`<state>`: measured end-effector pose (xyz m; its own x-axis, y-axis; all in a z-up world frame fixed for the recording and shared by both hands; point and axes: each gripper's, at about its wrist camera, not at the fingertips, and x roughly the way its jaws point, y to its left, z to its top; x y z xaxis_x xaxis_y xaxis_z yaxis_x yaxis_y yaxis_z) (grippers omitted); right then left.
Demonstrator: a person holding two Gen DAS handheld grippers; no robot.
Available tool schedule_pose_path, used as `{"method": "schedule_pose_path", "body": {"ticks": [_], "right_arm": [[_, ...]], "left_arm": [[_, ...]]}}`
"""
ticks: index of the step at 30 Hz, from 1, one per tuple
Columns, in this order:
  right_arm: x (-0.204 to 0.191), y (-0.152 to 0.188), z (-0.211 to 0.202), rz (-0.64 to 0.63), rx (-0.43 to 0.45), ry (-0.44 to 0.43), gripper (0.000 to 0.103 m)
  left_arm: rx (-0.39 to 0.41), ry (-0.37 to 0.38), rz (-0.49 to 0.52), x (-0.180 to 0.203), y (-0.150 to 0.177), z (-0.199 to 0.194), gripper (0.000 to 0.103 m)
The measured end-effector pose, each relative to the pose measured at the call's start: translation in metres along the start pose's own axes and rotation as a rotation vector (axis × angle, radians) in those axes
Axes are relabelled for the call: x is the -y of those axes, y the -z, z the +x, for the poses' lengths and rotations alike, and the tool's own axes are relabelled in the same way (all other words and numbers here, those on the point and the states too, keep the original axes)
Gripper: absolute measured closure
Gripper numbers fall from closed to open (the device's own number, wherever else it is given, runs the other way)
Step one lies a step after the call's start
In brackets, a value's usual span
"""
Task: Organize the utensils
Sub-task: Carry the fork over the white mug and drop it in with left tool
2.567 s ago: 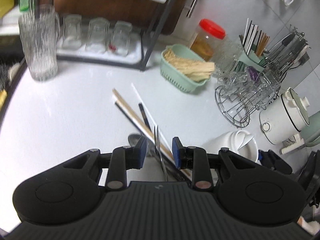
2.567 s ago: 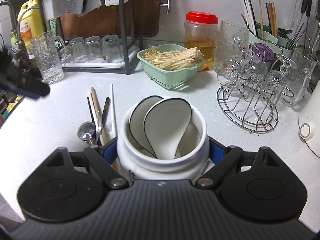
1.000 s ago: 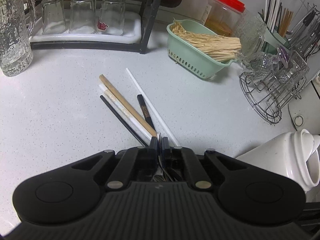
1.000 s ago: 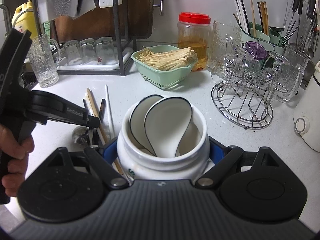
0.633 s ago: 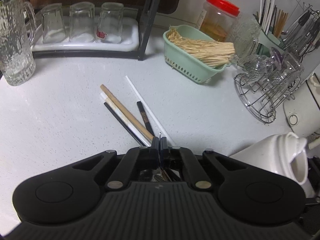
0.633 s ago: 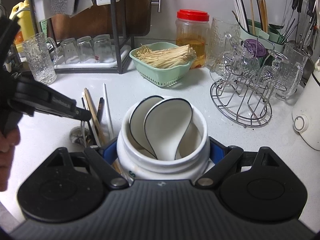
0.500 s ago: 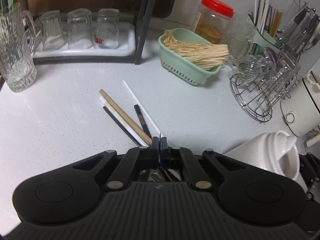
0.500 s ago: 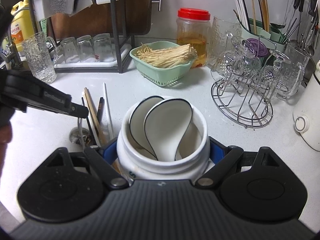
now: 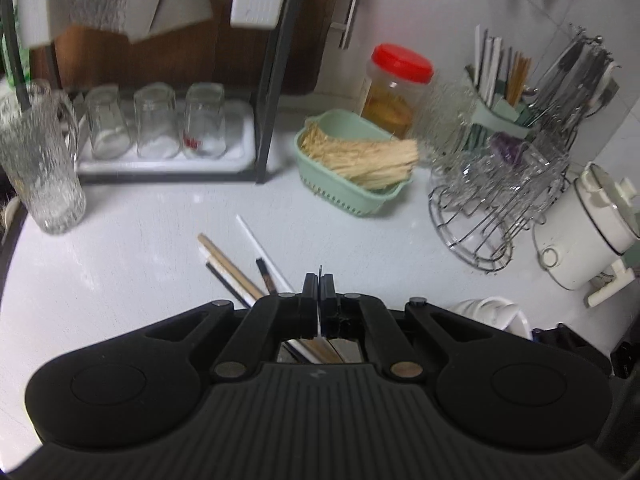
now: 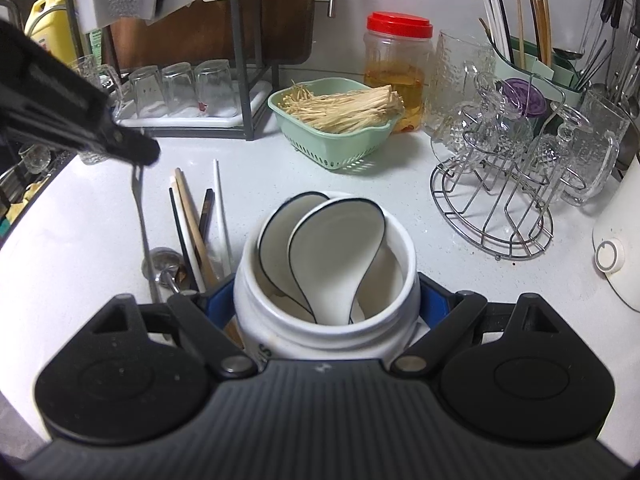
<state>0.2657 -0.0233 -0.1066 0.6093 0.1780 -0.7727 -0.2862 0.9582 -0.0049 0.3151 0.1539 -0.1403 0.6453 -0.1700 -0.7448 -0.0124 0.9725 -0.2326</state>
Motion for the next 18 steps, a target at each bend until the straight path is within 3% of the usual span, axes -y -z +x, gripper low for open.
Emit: {"method": "schedule_pose_path", "body": {"ticks": [18], "right_arm": [[0.0, 0.001, -0.001, -0.036, 0.013, -0.029, 0.012]], "left_arm": [[0.158, 0.093, 0.08, 0.046, -0.054, -0.061, 0.102]]}}
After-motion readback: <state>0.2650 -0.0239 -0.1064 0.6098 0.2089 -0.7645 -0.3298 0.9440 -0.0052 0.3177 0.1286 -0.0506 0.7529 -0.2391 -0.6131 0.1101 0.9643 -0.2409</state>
